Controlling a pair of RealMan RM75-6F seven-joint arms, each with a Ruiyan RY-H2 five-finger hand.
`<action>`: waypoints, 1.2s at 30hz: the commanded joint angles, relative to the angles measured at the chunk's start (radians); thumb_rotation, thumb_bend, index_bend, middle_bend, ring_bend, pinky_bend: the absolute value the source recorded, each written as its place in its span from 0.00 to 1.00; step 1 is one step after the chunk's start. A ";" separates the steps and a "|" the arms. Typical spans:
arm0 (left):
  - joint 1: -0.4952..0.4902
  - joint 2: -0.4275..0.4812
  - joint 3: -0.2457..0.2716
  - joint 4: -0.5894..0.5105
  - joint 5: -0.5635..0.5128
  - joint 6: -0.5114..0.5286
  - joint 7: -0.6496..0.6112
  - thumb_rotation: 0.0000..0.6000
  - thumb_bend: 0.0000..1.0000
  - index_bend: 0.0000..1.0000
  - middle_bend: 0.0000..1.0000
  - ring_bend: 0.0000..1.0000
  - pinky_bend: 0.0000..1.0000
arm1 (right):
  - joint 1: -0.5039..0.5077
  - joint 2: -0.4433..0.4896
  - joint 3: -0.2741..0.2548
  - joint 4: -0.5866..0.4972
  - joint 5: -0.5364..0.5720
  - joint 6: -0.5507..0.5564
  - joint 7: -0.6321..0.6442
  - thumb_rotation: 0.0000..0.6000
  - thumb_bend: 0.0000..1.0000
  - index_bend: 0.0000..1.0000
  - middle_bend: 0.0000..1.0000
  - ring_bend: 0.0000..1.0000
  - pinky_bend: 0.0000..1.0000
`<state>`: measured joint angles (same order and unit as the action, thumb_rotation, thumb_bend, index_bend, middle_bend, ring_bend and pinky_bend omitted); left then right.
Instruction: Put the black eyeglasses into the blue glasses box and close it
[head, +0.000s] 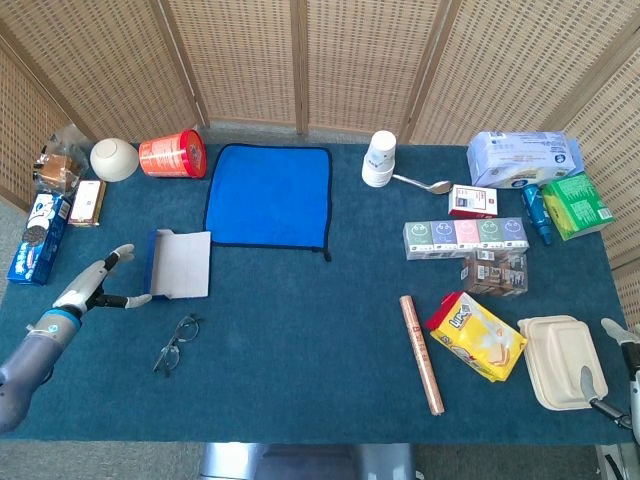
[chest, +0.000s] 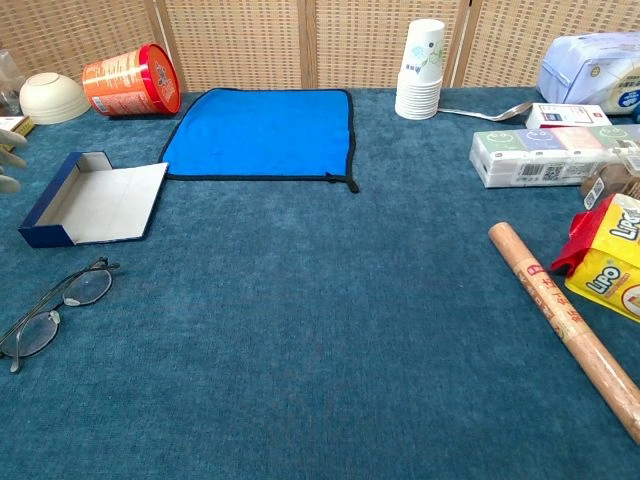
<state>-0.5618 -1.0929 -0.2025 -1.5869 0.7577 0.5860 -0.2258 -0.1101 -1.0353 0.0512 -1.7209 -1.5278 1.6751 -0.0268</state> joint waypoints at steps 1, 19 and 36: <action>-0.032 -0.027 0.012 0.040 -0.036 -0.030 0.011 0.80 0.09 0.04 0.13 0.07 0.14 | -0.003 0.003 0.001 -0.005 0.003 0.002 0.003 0.57 0.45 0.17 0.29 0.15 0.18; -0.111 -0.138 0.030 0.222 -0.136 -0.076 0.011 0.79 0.09 0.04 0.13 0.04 0.15 | -0.026 0.020 0.000 -0.026 0.002 0.028 0.012 0.57 0.45 0.17 0.29 0.15 0.18; -0.188 -0.205 0.031 0.221 -0.124 -0.047 0.081 0.79 0.09 0.04 0.13 0.03 0.16 | -0.072 0.035 -0.012 -0.027 -0.016 0.086 0.042 0.57 0.45 0.17 0.29 0.15 0.18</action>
<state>-0.7448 -1.2981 -0.1668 -1.3562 0.6237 0.5353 -0.1490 -0.1820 -1.0004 0.0393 -1.7481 -1.5444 1.7611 0.0148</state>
